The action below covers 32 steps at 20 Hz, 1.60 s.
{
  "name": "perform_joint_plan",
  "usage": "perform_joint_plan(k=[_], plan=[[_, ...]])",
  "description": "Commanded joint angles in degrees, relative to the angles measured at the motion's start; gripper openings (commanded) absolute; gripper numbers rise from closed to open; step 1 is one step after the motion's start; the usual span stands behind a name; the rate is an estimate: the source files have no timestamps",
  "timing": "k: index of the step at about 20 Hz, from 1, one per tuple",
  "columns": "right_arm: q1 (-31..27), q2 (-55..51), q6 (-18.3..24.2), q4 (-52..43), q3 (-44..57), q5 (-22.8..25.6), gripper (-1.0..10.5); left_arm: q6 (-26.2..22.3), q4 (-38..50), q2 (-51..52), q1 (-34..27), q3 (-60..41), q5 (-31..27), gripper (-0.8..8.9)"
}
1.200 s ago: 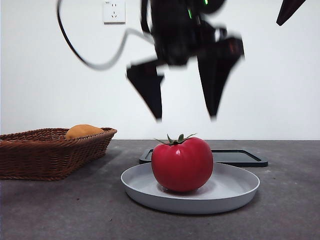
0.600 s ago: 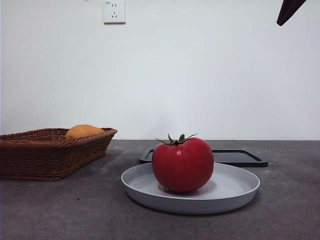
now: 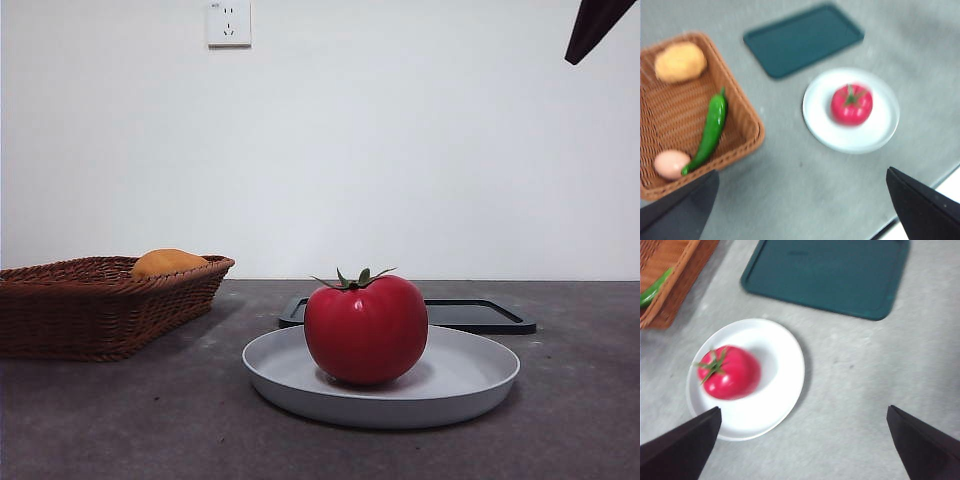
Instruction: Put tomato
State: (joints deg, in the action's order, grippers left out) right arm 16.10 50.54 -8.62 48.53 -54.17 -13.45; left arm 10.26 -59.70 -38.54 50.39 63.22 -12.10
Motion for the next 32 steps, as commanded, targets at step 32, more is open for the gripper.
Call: perform_joint_plan(k=[32], plan=[[27.7,50.0,-0.3,-6.7,-19.8,10.9,8.7,0.9,1.0,4.9,0.6,0.5,-0.3,5.98]])
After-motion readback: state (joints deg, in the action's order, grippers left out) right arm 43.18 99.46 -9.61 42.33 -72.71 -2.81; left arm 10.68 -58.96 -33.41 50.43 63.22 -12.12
